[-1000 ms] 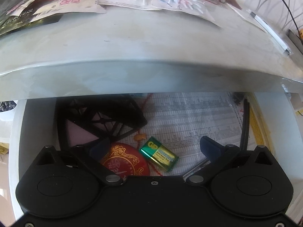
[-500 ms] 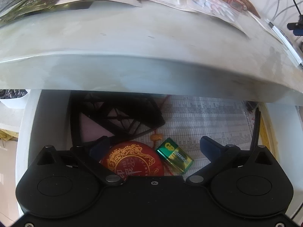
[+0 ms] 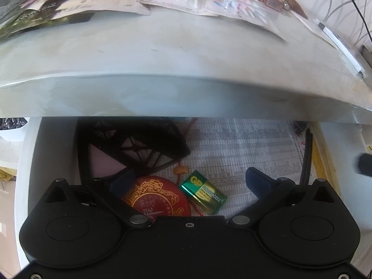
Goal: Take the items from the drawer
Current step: 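Lower the open right gripper back into the drawer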
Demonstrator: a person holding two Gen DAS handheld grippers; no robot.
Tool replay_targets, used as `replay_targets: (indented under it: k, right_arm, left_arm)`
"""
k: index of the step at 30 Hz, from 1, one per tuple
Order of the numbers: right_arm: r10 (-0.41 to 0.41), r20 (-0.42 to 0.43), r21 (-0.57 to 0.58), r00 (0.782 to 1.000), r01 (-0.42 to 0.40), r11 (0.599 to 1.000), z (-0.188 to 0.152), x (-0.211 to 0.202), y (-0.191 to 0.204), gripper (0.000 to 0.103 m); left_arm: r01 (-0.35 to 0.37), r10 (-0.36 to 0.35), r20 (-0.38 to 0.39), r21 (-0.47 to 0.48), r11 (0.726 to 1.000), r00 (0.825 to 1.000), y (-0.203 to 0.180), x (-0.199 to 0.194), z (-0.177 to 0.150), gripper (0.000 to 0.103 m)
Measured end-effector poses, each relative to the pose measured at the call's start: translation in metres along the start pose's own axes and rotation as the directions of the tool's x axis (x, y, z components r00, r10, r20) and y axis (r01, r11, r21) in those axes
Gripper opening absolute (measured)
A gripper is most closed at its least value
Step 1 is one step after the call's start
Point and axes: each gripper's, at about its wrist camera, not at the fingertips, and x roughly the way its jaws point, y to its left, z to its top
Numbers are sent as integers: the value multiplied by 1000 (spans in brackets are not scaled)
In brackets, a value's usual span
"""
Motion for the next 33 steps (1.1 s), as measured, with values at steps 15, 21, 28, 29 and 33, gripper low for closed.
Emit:
replay_targets:
  k: [15, 21, 28, 29, 33]
  right_arm:
    - [-320, 55, 103, 946, 313, 944, -16, 62, -12, 37]
    - [-381, 61, 125, 923, 372, 920, -36, 55, -30, 38]
    - [-373, 33, 71, 927, 370, 926, -53, 28, -53, 7]
    - [-359, 9, 75, 933, 358, 931, -55, 20, -59, 0]
    - [-316, -97, 76, 944, 324, 943, -69, -12, -73, 0]
  left_arm:
    - [-2, 10, 104, -79, 997, 995, 23, -16, 2, 103]
    - [59, -49, 99, -108, 992, 994, 24, -13, 6, 103]
    - [102, -93, 87, -96, 990, 992, 22, -11, 5, 103]
    - [107, -99, 87, -97, 989, 991, 23, -11, 5, 103]
    - [118, -110, 86, -100, 988, 990, 24, -11, 4, 103]
